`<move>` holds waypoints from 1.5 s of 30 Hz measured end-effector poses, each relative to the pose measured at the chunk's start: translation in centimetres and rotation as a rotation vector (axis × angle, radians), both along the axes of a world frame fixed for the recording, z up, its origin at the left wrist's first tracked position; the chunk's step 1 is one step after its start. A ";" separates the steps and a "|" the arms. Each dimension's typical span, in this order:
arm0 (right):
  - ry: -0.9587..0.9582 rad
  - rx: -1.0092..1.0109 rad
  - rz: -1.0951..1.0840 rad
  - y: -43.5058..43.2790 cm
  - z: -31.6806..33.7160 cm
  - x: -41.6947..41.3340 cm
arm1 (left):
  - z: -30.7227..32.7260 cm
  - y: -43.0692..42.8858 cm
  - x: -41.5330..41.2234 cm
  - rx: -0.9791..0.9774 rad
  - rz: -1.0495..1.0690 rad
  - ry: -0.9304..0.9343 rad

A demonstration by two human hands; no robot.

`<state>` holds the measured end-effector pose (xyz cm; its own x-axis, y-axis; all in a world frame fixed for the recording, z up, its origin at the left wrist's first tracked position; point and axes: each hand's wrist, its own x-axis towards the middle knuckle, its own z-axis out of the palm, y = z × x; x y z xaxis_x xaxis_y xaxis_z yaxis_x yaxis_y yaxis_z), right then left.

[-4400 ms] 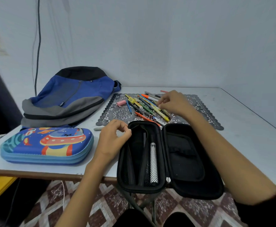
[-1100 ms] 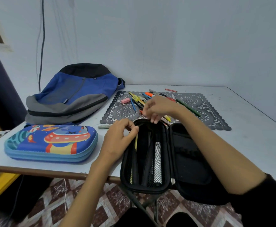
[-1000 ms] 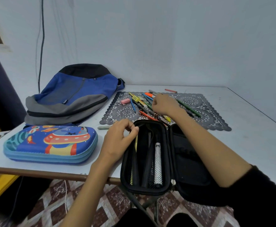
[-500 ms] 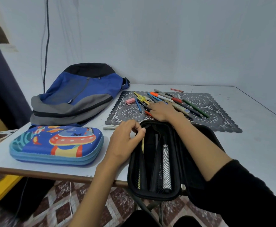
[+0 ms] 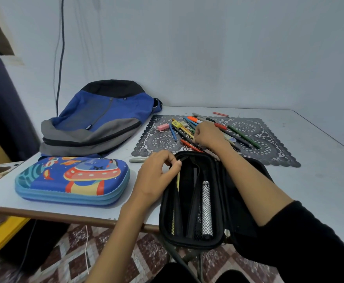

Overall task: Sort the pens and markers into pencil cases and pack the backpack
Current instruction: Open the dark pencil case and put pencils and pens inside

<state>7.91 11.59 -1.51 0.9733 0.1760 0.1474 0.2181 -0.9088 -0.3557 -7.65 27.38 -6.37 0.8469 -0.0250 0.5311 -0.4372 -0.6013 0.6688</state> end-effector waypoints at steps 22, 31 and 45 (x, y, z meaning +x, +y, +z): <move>-0.316 1.099 0.087 -2.7 9.3 -4.9 | -0.1 0.0 0.1 -0.032 -0.003 0.004; 0.298 0.941 0.263 -3.7 6.7 -6.5 | 0.0 0.0 0.0 -0.022 -0.002 0.007; 0.565 0.316 0.433 -1.8 4.8 -8.8 | -0.2 0.0 0.3 -0.017 -0.005 -0.009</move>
<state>-0.87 9.80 3.27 0.7702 0.5893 -0.2439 0.2390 -0.6212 -0.7463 -7.30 27.37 -6.58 0.8421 -0.0196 0.5390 -0.4459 -0.5877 0.6751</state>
